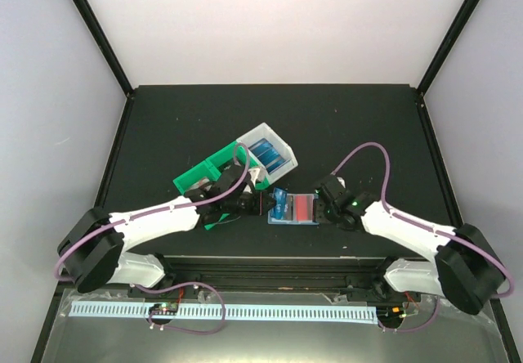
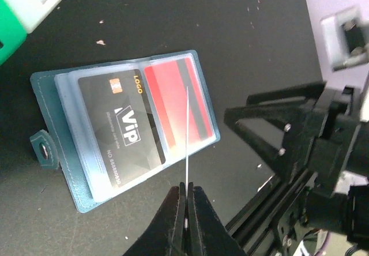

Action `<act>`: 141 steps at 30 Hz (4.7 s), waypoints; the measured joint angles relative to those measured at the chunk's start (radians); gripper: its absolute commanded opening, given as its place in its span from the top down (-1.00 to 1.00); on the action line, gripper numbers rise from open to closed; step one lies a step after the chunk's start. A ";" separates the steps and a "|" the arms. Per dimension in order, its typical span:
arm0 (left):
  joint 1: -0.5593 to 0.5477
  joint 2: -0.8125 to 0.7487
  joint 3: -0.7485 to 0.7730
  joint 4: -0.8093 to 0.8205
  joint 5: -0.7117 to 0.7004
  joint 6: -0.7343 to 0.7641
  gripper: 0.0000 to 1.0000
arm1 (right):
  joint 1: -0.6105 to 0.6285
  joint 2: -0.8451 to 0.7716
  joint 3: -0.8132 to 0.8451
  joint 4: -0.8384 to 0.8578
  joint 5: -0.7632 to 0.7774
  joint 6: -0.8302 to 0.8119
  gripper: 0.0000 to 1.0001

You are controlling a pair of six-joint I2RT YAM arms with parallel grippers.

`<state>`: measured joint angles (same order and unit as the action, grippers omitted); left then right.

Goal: Put the credit cards into the card holder
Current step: Insert the credit card into the card holder.

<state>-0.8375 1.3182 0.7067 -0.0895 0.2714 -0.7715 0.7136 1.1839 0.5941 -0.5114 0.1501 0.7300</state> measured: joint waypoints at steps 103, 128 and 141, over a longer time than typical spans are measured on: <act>-0.137 0.472 0.017 0.461 -0.111 -0.300 0.37 | 0.044 0.116 -0.068 0.153 -0.007 0.122 -0.01; -0.178 0.346 0.129 0.035 -0.174 -0.075 -0.18 | 0.044 0.065 -0.085 0.183 -0.059 0.105 -0.17; -0.180 0.420 0.204 -0.023 -0.177 -0.061 0.03 | 0.044 0.096 -0.104 0.258 -0.126 0.090 -0.17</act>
<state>-1.0172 1.7378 0.9104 -0.1120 0.0948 -0.8326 0.7578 1.2797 0.4900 -0.2531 0.0238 0.8200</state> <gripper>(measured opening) 0.535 0.586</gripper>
